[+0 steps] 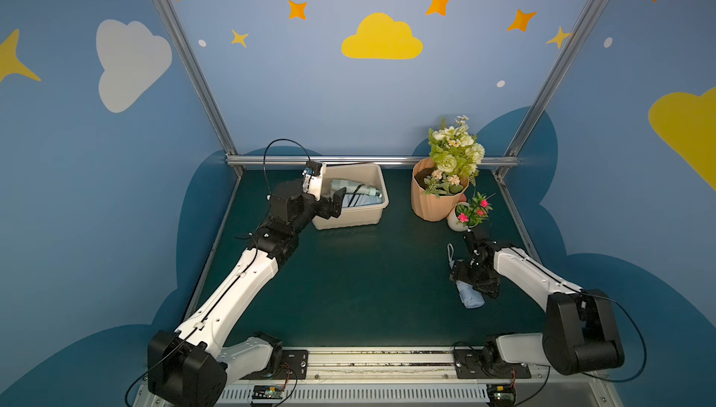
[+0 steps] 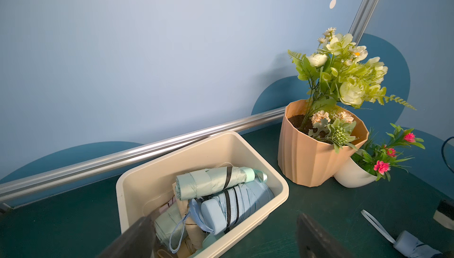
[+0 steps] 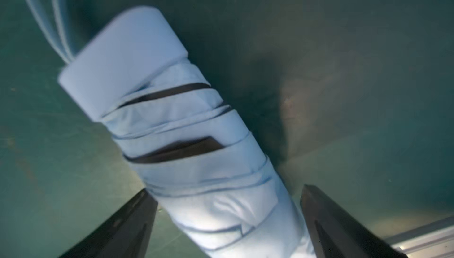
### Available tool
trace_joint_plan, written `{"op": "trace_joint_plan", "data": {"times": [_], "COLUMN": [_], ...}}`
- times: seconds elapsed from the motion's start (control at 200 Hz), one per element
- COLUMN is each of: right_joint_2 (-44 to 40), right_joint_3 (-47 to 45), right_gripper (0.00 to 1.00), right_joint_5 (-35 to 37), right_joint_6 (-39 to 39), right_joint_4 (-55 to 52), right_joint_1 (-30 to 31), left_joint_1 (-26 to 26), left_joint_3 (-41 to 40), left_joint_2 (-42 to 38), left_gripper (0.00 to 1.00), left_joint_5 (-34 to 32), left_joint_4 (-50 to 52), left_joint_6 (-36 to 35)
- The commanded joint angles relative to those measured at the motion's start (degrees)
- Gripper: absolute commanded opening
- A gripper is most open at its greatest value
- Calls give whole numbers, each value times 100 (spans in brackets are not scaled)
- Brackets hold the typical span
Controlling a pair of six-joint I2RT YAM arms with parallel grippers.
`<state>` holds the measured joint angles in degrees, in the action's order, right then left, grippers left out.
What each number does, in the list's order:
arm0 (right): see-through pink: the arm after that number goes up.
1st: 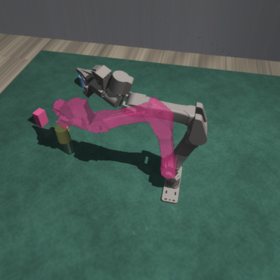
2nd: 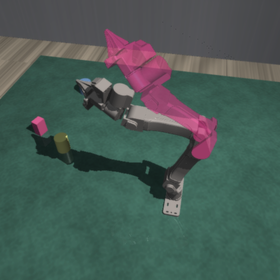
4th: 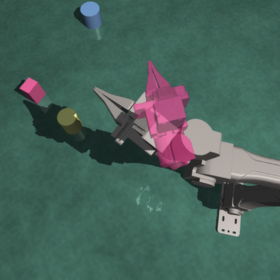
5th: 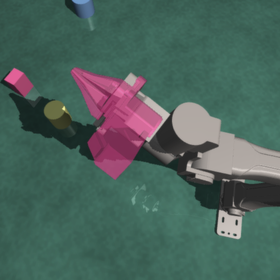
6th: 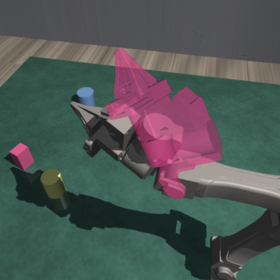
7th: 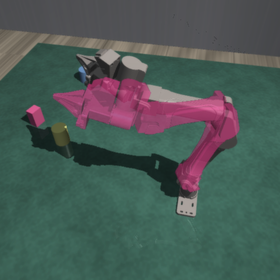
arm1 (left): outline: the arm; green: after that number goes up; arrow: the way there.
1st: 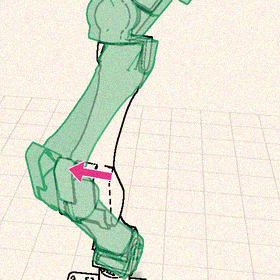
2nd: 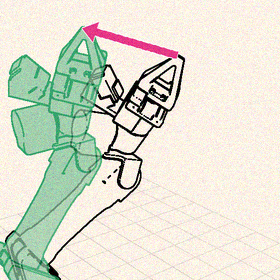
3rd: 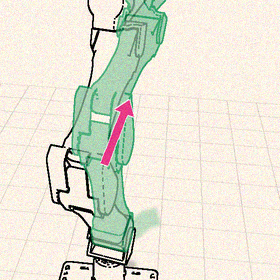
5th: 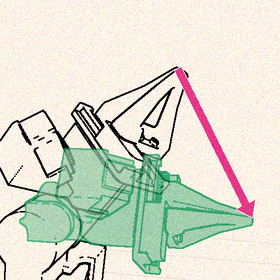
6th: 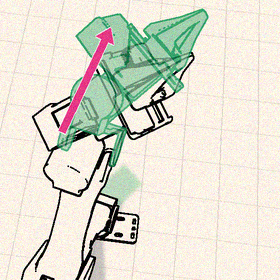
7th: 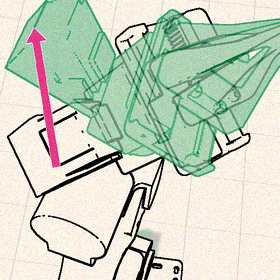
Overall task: Put the umbrella into the storage box
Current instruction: Pick up the umbrella from the center of the board.
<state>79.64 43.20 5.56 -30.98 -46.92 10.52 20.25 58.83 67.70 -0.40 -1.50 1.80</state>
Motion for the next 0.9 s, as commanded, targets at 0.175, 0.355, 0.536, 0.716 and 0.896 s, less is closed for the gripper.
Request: {"op": "trace_joint_plan", "data": {"times": [0.175, 0.355, 0.536, 0.716, 0.896], "right_joint_2": [680, 980, 1320, 1420, 1068], "right_joint_3": [441, 636, 854, 962, 962], "right_gripper": [92, 82, 75, 62, 54], "right_joint_5": [-583, -751, -645, -544, -282], "right_joint_6": [699, 856, 832, 805, 814], "right_joint_4": [4, 77, 47, 77, 97], "right_joint_1": [-35, 86, 325, 576, 870], "left_joint_1": [-72, -104, -127, -206, -331], "left_joint_3": [-49, -75, -132, -213, -344], "left_joint_2": [-103, -114, -186, -312, -472], "left_gripper": [94, 94, 94, 94, 94], "left_joint_5": [-60, -108, -295, -423, -478], "left_joint_4": [-101, -79, -121, -132, -131], "left_joint_6": [202, 239, 312, 349, 487]}}
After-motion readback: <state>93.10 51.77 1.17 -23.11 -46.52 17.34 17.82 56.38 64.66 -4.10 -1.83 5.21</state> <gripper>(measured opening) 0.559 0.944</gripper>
